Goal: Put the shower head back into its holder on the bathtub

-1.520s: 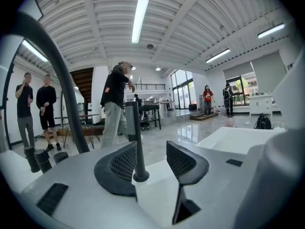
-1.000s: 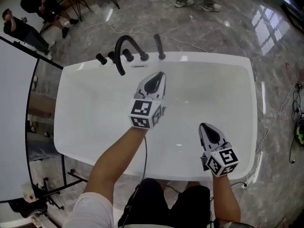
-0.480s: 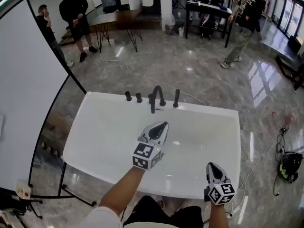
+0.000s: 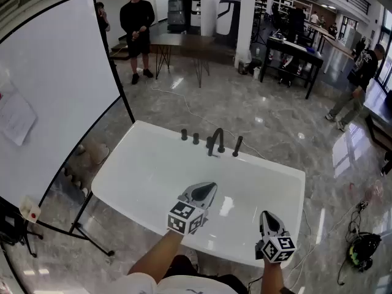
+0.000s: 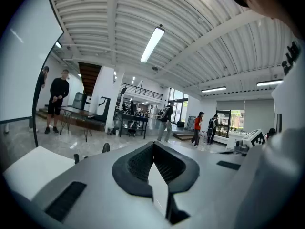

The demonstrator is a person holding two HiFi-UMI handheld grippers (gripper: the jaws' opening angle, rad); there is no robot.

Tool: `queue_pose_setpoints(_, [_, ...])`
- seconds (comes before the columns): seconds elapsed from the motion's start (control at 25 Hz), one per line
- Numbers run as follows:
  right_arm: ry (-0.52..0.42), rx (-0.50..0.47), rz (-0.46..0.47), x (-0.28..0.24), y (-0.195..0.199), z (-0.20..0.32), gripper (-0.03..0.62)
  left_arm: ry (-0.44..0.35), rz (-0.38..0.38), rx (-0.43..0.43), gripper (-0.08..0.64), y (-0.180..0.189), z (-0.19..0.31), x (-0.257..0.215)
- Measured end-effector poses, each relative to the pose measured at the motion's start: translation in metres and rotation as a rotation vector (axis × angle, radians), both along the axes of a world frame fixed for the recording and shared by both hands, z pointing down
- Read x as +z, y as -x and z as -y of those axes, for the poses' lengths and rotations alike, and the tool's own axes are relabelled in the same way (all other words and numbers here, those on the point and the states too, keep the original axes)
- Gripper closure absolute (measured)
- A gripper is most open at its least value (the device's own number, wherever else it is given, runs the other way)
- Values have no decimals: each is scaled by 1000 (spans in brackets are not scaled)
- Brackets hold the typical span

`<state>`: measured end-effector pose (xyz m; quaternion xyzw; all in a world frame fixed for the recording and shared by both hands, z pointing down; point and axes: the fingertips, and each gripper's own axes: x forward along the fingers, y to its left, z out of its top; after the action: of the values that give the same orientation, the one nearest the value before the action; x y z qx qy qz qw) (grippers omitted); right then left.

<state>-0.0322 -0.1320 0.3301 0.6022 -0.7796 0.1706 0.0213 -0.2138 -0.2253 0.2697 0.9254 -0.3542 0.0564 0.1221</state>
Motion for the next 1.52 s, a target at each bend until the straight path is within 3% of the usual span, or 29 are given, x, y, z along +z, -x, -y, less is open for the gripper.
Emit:
queue_pose_setpoints(0.32, [-110,-7,-33,-58,-53,-77,580,-30,-13,-17,541,-41,-92,-32])
queue_pose_setpoints(0.56, [-175,-19,-10,-83,-100,-135,580,-74,22,14,541,-100,-165,-49])
queue_pose_setpoints(0.68, [-184,-32,2,-85,-109,-156,580,-91,42,21,541,-112,-194,-57])
queue_pose_setpoints(1.12, [-214,-59,-44,-113,-74,-202,580,-144,3,18,541,-72,-240,-90])
queue_pose_setpoints(1.52, [-278,-58,-141,-157,4,-194,580,-190,-10,32,541,8,-241,-98])
